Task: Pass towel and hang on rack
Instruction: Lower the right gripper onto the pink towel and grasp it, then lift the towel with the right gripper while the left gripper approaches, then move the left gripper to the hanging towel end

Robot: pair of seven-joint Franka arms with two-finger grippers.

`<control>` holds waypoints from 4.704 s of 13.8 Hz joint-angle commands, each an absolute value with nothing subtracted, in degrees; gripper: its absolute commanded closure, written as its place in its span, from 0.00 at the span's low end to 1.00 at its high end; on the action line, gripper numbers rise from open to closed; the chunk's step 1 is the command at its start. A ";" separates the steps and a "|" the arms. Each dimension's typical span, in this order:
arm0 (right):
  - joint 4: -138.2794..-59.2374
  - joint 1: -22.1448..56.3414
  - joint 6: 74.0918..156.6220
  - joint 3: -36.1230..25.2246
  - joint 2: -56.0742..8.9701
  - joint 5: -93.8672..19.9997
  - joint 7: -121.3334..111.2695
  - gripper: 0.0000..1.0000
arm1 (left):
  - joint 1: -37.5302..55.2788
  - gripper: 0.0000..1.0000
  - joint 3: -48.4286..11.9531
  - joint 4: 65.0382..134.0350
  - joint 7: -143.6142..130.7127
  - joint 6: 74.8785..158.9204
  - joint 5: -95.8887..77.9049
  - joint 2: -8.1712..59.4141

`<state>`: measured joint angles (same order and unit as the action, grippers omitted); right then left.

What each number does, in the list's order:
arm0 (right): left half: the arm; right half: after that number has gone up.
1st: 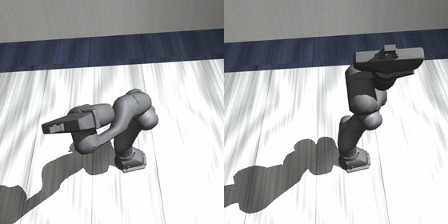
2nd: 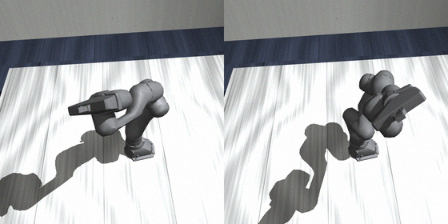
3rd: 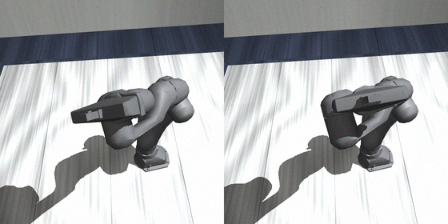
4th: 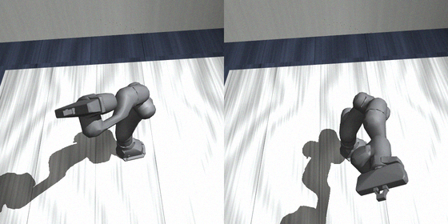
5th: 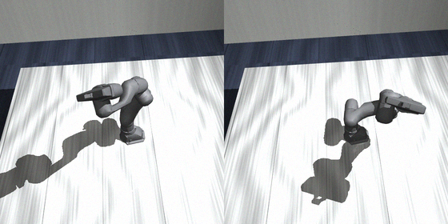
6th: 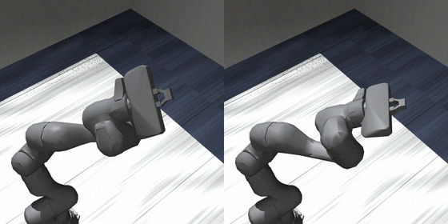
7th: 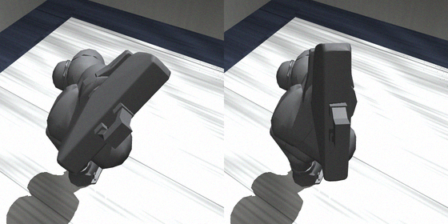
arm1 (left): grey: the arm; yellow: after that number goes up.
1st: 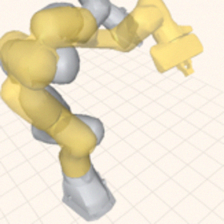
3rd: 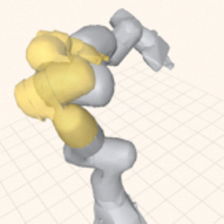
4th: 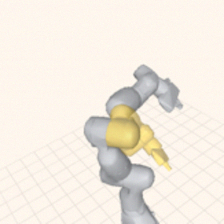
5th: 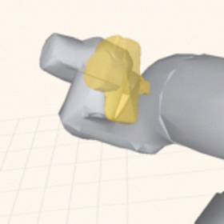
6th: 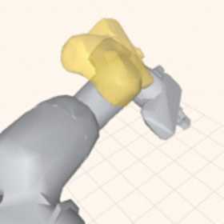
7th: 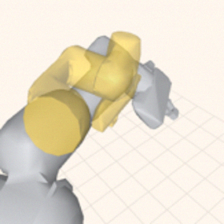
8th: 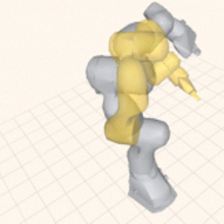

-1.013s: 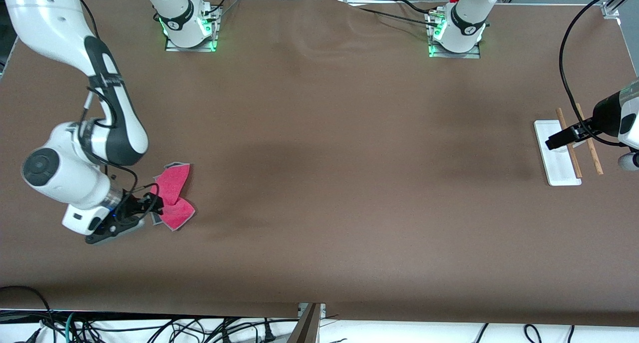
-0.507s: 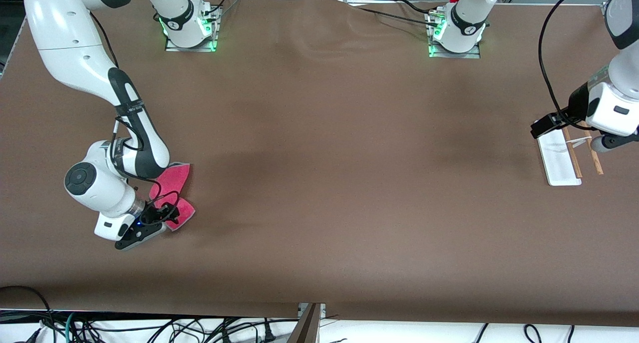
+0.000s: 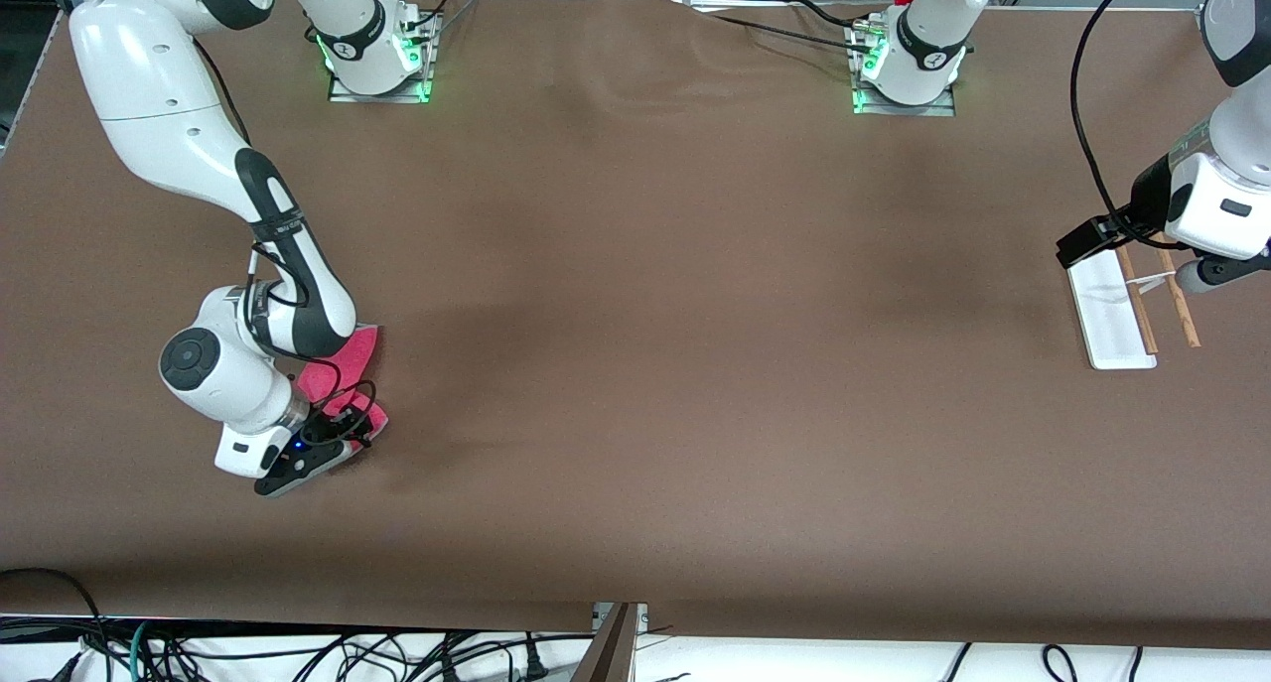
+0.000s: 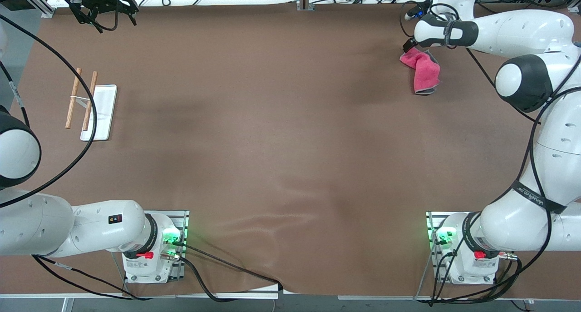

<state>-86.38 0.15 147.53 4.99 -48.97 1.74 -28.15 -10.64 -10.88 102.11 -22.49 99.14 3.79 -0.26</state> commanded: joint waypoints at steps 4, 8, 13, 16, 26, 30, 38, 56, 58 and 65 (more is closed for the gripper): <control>-85.78 -0.18 148.27 5.45 -49.48 1.76 -29.18 1.00 | -10.02 0.00 -10.63 102.57 -23.12 100.11 5.19 -0.79; -85.34 -0.18 147.75 5.54 -48.08 1.76 -29.18 1.00 | -10.02 0.00 -10.55 102.57 -23.12 100.11 5.27 -0.79; -83.16 0.09 141.01 6.85 -42.38 1.50 -28.13 1.00 | -10.02 0.00 -10.55 102.57 -23.12 100.11 5.27 -0.79; -77.63 0.17 129.59 9.75 -39.91 -1.75 -18.94 1.00 | -10.02 0.00 -10.63 102.57 -23.12 100.11 5.27 -0.79; -69.52 17.56 120.32 11.60 -33.84 1.93 31.17 1.00 | -9.67 0.00 -10.99 94.07 -22.94 94.33 5.27 4.64; -67.86 26.60 120.50 11.16 -33.84 2.20 48.82 1.00 | -10.28 0.00 -10.81 91.49 -21.28 90.00 5.36 6.67; -62.40 35.15 125.50 11.60 -34.19 3.61 60.20 1.00 | -18.35 0.00 -10.55 91.76 4.01 86.04 -6.27 12.39; -62.40 40.78 133.42 14.33 -34.63 3.25 66.87 1.00 | -21.45 0.00 -35.76 118.55 58.60 126.90 -40.25 16.08; -62.49 41.04 134.38 14.33 -34.72 3.25 67.15 1.00 | -21.18 0.00 -37.00 119.18 61.95 127.44 -40.17 16.00; -62.49 41.04 134.38 14.33 -34.72 3.34 66.97 1.00 | -20.92 0.00 -37.88 120.49 64.42 127.70 -40.17 16.78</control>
<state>-63.49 40.89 133.96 14.00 -34.17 3.28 66.05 -20.61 -37.52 118.35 62.34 126.87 -38.78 17.75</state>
